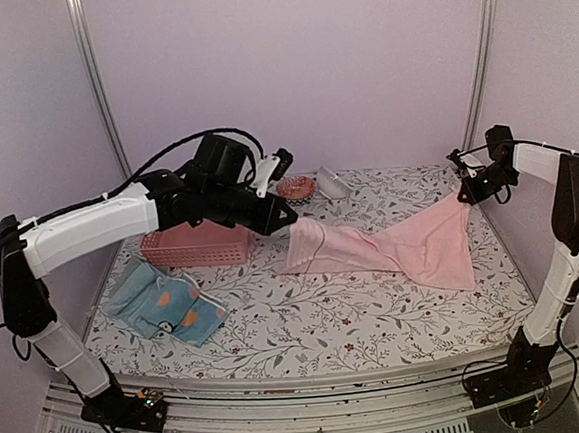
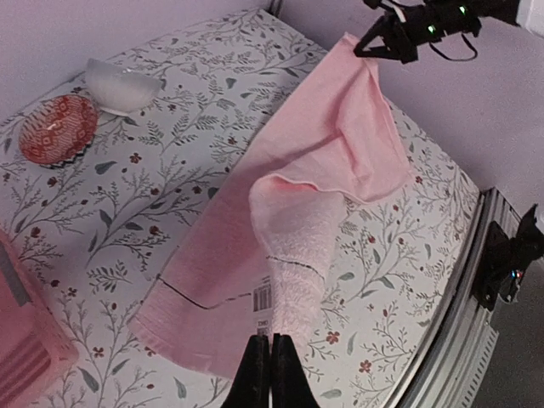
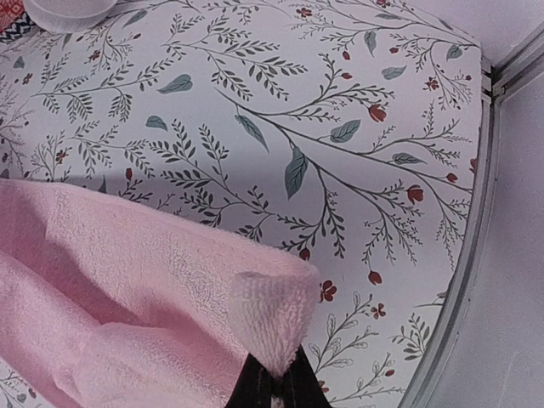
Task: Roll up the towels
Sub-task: Flatten out the towel at the center of the board.
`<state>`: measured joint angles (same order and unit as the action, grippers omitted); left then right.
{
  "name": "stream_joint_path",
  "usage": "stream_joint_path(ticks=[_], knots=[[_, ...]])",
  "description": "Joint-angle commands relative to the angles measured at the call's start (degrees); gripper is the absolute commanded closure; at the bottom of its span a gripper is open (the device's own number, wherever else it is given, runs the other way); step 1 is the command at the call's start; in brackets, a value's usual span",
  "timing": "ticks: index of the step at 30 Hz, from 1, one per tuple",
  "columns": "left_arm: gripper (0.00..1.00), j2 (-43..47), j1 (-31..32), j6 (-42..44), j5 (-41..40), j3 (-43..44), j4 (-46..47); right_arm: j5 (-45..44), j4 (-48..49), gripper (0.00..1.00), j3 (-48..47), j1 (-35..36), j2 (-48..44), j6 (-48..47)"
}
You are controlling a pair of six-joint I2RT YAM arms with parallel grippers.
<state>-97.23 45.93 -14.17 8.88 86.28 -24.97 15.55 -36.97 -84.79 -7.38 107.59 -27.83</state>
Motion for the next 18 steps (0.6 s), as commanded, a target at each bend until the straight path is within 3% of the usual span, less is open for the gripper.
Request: stream_joint_path(ticks=[1,7,10,12,15,18], knots=[[1.0,2.3,8.5,2.5,7.0,-13.0,-4.6,2.9,0.2,0.98,7.4,-1.2,-7.7,-1.2],[0.98,4.5,15.1,2.6,10.5,-22.9,-10.0,2.4,1.1,0.97,14.9,-3.6,-12.0,-3.1],[0.65,6.8,14.5,3.5,4.4,-22.7,-7.8,3.1,1.2,0.97,15.0,-3.9,-12.0,-3.2],[0.5,7.4,12.1,3.0,0.3,-21.7,-4.8,4.6,1.2,0.97,15.0,-3.9,-11.0,-2.5],[0.48,2.7,4.3,-1.5,-2.9,-17.1,-6.0,6.6,0.7,0.97,13.8,-3.9,-10.0,-1.5],[0.56,-3.3,0.2,-6.6,-7.3,-12.3,-9.8,7.4,1.4,0.97,13.5,-3.9,-10.0,-0.8]])
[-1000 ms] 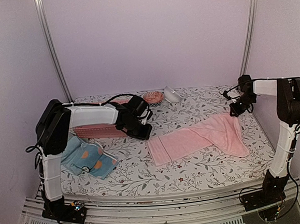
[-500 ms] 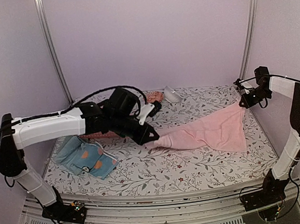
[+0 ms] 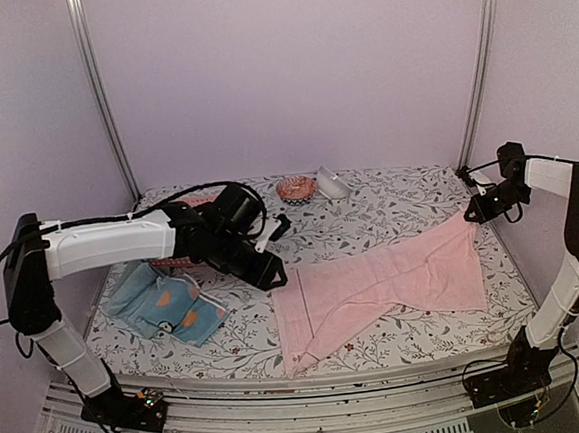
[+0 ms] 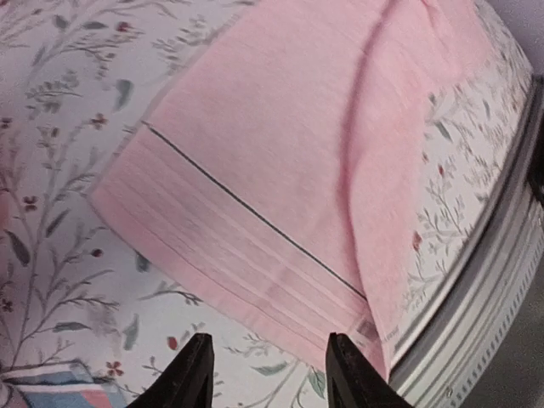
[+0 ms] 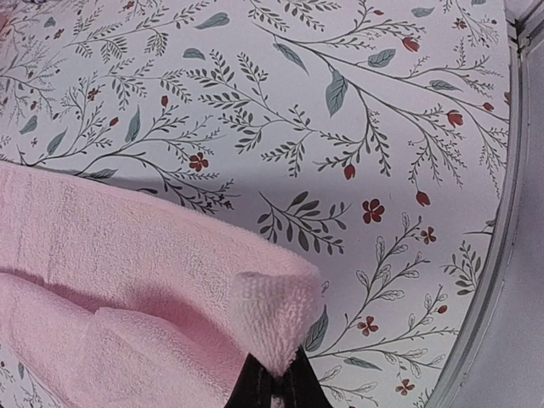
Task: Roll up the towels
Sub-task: Flatten out the towel at the center of the board.
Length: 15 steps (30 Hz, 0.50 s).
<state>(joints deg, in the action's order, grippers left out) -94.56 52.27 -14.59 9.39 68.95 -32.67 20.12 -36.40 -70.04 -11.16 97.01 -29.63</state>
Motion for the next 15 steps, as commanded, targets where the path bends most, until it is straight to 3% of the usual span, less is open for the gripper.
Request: stream_joint_path(ticks=[1,6,11,15], knots=[[0.59,-7.2,-6.6,-6.9,-9.0,5.7,-1.9,3.0,1.2,0.97,-1.2,-0.1,0.6,1.3],[0.7,-13.8,-6.7,-8.6,-14.1,9.6,-1.1,5.4,1.5,0.97,-1.1,0.0,1.6,2.4],[0.56,-19.7,-6.8,-10.0,-18.4,12.0,0.0,5.8,1.1,0.97,-1.1,0.0,2.2,1.9],[0.56,-23.6,-7.3,-11.2,-19.6,14.3,0.0,6.3,1.1,0.97,-0.8,0.0,2.1,1.6]])
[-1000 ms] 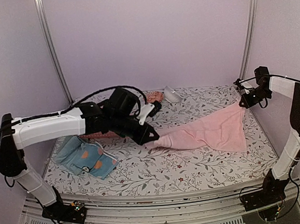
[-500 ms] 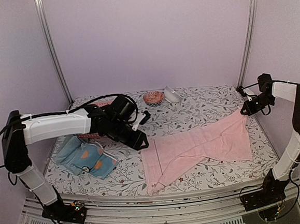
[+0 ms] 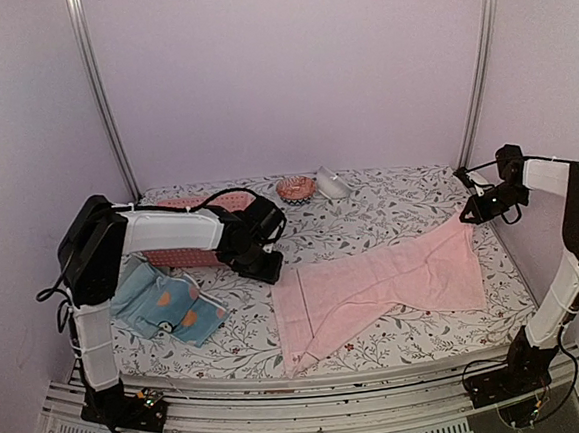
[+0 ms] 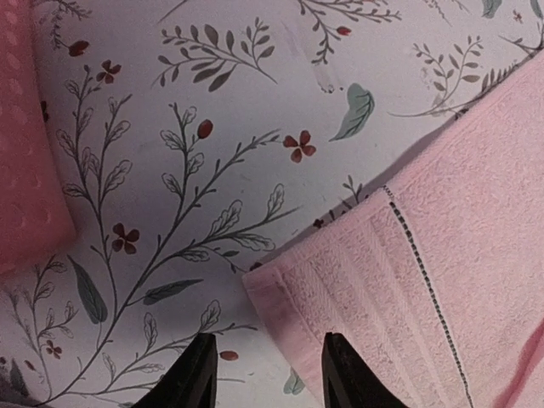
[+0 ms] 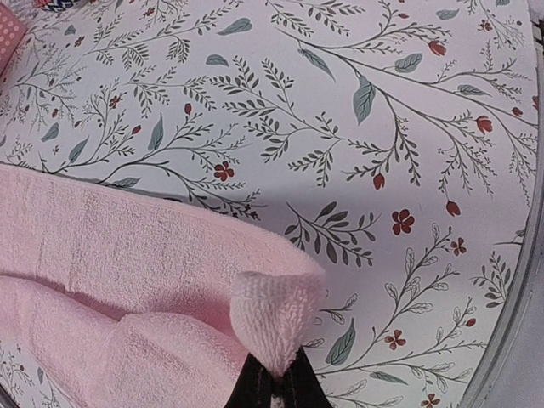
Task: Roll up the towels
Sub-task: Flatten out the towel at the center of the board.
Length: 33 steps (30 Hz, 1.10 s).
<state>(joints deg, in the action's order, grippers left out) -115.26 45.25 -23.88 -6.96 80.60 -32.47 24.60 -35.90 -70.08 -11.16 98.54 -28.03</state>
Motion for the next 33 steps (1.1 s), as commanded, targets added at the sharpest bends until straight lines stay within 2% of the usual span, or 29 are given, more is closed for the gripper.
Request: stream_joint_path(ticks=[1,7,17,21,23,28,33], knots=[[0.56,-3.6,-0.4,-2.2,-3.3,3.2,-0.3,2.0,0.6,0.97,-0.7,0.0,0.6,0.0],[0.61,-6.7,-1.0,-2.0,-1.8,5.0,-0.3,2.5,0.5,0.97,0.0,0.0,0.5,-0.2],[0.77,-8.3,-1.4,-0.8,0.6,4.5,1.8,2.8,0.3,0.97,-0.1,0.0,0.7,-0.1],[0.89,-9.1,-1.9,0.4,1.6,4.2,3.5,2.9,0.2,0.97,-0.3,0.0,1.4,0.0],[1.0,-8.9,-2.2,1.1,1.3,4.4,4.8,2.7,0.1,0.97,-1.1,0.0,2.2,0.1],[1.0,-2.2,-2.9,3.9,-4.2,6.6,7.1,-1.1,-2.7,0.98,-10.7,-0.5,2.2,-0.2],[1.0,12.1,-3.5,6.1,-10.4,5.3,11.9,-2.5,-7.5,0.98,-24.2,-1.5,0.2,0.0]])
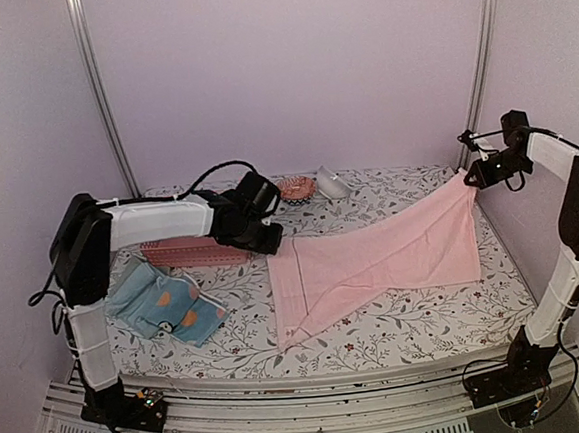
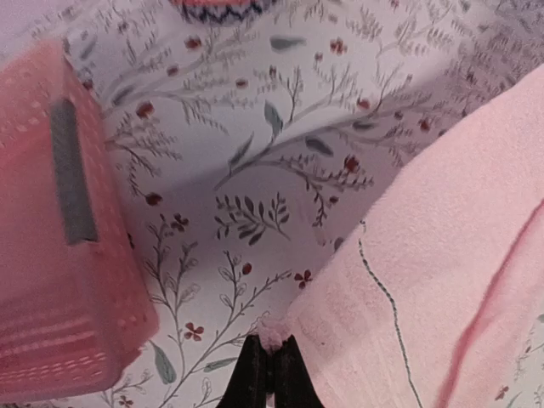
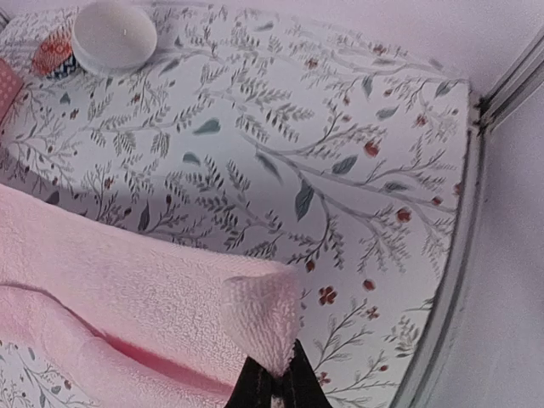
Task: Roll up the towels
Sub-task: Flatten out the towel at the center of the board.
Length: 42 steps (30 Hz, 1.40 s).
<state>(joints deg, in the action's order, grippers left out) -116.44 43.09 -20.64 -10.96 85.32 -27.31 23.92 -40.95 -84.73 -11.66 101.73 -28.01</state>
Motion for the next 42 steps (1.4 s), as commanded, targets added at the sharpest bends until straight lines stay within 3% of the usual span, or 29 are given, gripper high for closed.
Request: stream_joint_path(ticks=[1,6,12,17,23,26,32,37,40,42], knots=[[1.0,15.4,-1.3,3.3,-7.0,0.4,7.3,-2.1,-3.2,0.98,-11.6,-1.2,-3.6,-0.1],[1.0,23.6,-1.2,3.6,-8.8,-0.5,8.4,-1.7,-4.1,0.98,-15.0,-3.5,-8.3,-0.4],[1.0,33.2,1.7,3.5,-10.2,-6.1,11.9,2.2,-3.8,0.98,-9.0,-5.9,-20.4,-2.6],[1.0,39.6,9.4,4.4,-16.5,-11.3,12.0,1.9,-5.5,0.98,1.0,-5.9,-33.6,-5.1],[1.0,49.0,21.9,-2.1,-25.1,-19.6,10.3,1.1,-8.3,0.97,15.5,-5.9,-52.9,-7.2],[1.0,50.1,23.3,-3.9,-25.8,-21.7,9.5,-0.8,-8.2,0.97,19.3,-5.8,-56.7,-8.2],[1.0,39.6,16.8,1.7,-24.8,-22.1,12.0,-3.2,2.8,0.97,28.9,-5.9,-47.4,-8.0],[1.0,23.3,5.9,3.1,-15.6,-17.6,17.3,-2.2,14.4,0.97,28.0,-5.7,-26.8,-5.1],[1.0,8.8,2.3,6.5,-15.3,-6.8,16.6,-3.5,18.3,0.95,19.7,-3.8,-11.0,-1.6],[0.78,-1.6,-0.5,7.2,-13.6,4.6,10.8,-6.6,17.0,0.8,11.4,-1.6,-0.9,0.8]])
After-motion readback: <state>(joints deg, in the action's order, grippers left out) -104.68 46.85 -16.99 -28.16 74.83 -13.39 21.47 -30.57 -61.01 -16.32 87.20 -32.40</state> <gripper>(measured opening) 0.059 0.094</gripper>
